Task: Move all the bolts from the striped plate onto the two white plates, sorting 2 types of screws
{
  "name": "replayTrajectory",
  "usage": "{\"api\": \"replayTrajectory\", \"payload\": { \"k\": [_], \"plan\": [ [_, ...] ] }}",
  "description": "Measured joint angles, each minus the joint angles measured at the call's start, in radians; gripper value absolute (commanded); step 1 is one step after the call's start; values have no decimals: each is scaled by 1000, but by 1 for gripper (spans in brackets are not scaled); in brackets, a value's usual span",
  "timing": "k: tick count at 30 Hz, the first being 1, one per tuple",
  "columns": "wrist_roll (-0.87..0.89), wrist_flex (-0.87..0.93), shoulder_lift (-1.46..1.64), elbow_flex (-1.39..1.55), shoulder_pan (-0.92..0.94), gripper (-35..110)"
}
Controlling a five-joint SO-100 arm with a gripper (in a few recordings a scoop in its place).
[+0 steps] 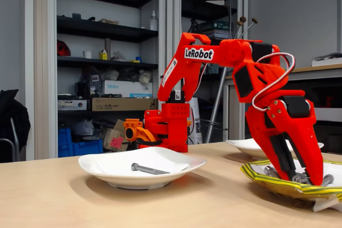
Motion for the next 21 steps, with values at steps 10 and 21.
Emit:
{"api": "replayTrajectory", "payload": {
  "k": [10, 21],
  "plan": [
    [15, 143, -8, -72, 12, 0],
    [15, 337, 52, -183, 74, 0]
  ]
}}
